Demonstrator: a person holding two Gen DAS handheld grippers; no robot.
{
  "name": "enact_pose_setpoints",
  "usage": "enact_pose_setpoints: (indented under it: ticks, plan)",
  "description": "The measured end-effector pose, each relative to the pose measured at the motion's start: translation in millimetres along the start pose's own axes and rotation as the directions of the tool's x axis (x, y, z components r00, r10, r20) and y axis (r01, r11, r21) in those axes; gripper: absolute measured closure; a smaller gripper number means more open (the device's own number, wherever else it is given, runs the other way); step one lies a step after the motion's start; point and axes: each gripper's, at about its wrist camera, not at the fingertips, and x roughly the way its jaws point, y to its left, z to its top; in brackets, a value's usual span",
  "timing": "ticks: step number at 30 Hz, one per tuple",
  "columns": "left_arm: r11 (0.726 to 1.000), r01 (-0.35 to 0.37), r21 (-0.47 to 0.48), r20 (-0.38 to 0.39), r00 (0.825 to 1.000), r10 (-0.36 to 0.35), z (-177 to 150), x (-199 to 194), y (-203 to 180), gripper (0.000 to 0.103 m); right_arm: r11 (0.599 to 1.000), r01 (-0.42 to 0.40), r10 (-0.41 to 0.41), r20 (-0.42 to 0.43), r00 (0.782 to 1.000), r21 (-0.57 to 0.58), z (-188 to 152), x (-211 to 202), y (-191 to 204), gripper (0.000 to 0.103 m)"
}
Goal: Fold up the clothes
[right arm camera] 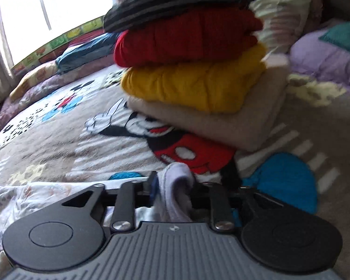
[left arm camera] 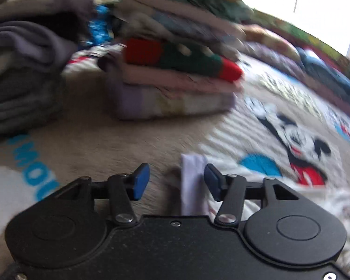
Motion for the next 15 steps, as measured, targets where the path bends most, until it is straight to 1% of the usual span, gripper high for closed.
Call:
enact_pose_setpoints:
  ticks: [1, 3, 4, 5, 6, 7, 8, 9, 10, 11, 12, 13, 14, 15]
  plan:
    - [1.0, -0.007, -0.008, 0.024, 1.0, 0.007, 0.8, -7.3, 0.3, 0.058, 1.0, 0.015, -0.015, 0.017, 1.0, -0.005, 0.5, -6.3, 1.2, 0.069]
    - [1.0, 0.007, -0.012, 0.056, 0.998, -0.007, 1.0, -20.8, -5.7, 0.06, 0.998, 0.048, -0.045, 0.071, 0.996, -0.043, -0.3, -25.0, 5.6, 0.069]
    - [0.999, 0.04, 0.004, 0.06, 0.997, -0.041, 0.0, -25.8, -13.8, 0.06, 0.995, 0.069, -0.062, 0.101, 0.993, -0.068, -2.3, -36.1, 9.5, 0.069]
    - [0.996, 0.08, 0.025, 0.062, 0.995, -0.081, -1.3, -30.3, -23.1, 0.06, 0.993, 0.074, -0.062, 0.125, 0.99, -0.091, -4.7, -45.6, 14.7, 0.069]
    - [0.988, 0.139, 0.061, 0.055, 0.988, -0.143, -4.9, -33.2, -35.7, 0.06, 0.991, 0.078, -0.061, 0.149, 0.987, -0.113, -7.0, -55.0, 19.8, 0.069]
    - [0.974, 0.204, 0.1, 0.043, 0.977, -0.209, -9.2, -35.7, -49.3, 0.06, 0.989, 0.069, -0.047, 0.16, 0.986, -0.132, -7.9, -61.9, 25.9, 0.069]
    - [0.954, 0.267, 0.134, 0.022, 0.962, -0.272, -14.9, -37.1, -63.3, 0.06, 0.986, 0.043, -0.016, 0.164, 0.986, -0.162, -11.2, -69.8, 36.3, 0.069]
    - [0.927, 0.332, 0.177, -0.015, 0.942, -0.334, -21.9, -37.2, -77.2, 0.06, 0.979, 0.018, 0.016, 0.161, 0.987, -0.202, -14.7, -75.8, 47.8, 0.069]
    - [0.891, 0.396, 0.22, -0.058, 0.918, -0.393, -29.2, -37.0, -91.1, 0.06, 0.97, -0.013, 0.051, 0.153, 0.987, -0.243, -17.7, -80.8, 60.4, 0.069]
    - [0.869, 0.413, 0.271, -0.111, 0.911, -0.398, -37.5, -32.2, -102.8, 0.065, 0.956, -0.062, 0.105, 0.134, 0.985, -0.288, -21.6, -84.8, 75.8, 0.069]
    - [0.849, 0.419, 0.322, -0.165, 0.908, -0.386, -46.2, -26.3, -114.0, 0.067, 0.937, -0.112, 0.157, 0.113, 0.981, -0.331, -25.5, -88.8, 91.3, 0.07]
    - [0.848, 0.387, 0.362, -0.204, 0.921, -0.333, -54.8, -16.7, -118.7, 0.067, 0.914, -0.161, 0.208, 0.089, 0.974, -0.373, -29.3, -92.8, 106.7, 0.07]
    - [0.86, 0.385, 0.334, -0.215, 0.92, -0.329, -54.0, -12.1, -114.0, 0.068, 0.888, -0.215, 0.26, 0.058, 0.964, -0.406, -34.5, -95.4, 121.3, 0.073]
    - [0.873, 0.394, 0.288, -0.218, 0.915, -0.34, -50.7, -9.2, -107.2, 0.072, 0.858, -0.268, 0.31, 0.024, 0.951, -0.438, -39.6, -97.9, 136.0, 0.075]
